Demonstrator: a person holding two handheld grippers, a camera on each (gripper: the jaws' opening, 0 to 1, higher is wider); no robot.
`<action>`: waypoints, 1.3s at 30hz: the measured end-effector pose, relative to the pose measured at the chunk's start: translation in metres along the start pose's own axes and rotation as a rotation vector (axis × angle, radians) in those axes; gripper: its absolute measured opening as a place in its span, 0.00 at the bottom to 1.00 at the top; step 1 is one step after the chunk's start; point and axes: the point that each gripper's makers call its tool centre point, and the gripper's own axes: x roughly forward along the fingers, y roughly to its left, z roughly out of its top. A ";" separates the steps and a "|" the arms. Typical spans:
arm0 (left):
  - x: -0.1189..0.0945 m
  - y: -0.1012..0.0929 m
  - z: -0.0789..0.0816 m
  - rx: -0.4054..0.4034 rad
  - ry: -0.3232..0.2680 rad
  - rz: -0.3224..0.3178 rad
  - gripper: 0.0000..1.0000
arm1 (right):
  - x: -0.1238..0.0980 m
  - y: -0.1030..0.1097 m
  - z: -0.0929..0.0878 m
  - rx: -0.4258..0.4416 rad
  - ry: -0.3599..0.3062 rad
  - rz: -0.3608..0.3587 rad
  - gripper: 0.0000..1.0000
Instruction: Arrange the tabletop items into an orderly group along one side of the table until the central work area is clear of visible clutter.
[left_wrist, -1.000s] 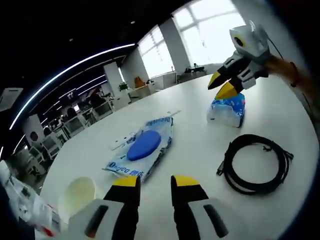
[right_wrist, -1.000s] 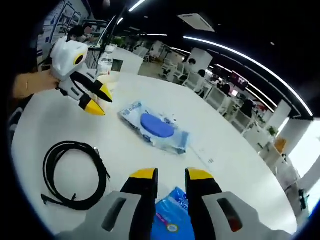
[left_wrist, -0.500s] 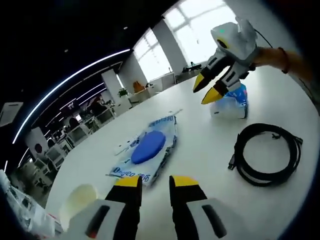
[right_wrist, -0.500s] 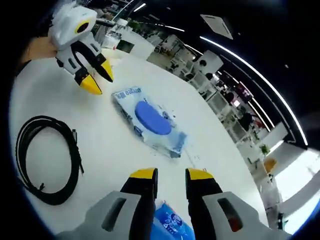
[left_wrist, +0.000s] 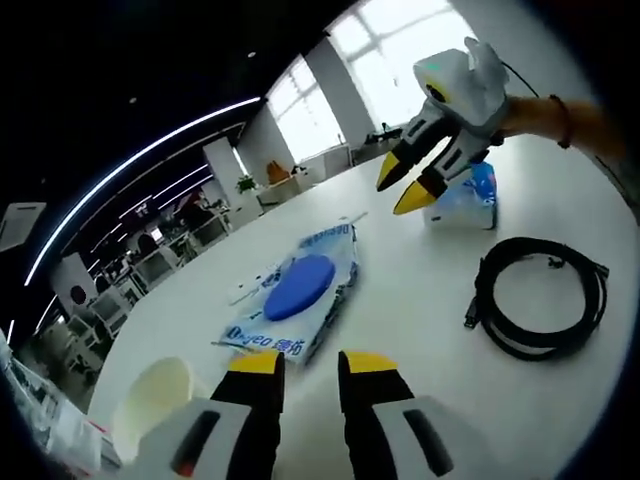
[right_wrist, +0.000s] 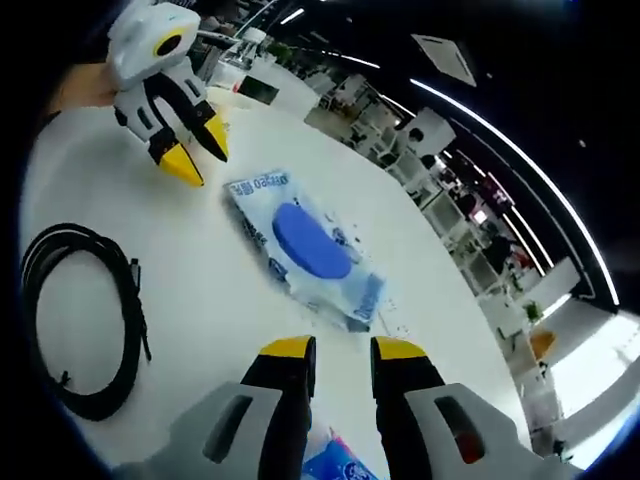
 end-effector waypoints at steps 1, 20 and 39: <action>0.000 0.000 0.000 -0.001 -0.002 -0.002 0.20 | 0.001 0.001 0.001 -0.011 -0.004 -0.001 0.20; 0.007 -0.004 0.005 0.203 -0.024 0.052 0.19 | 0.034 -0.003 0.007 -0.443 0.039 -0.106 0.20; 0.017 -0.003 0.002 0.217 -0.024 0.047 0.19 | 0.061 -0.007 0.002 -0.733 0.105 -0.167 0.14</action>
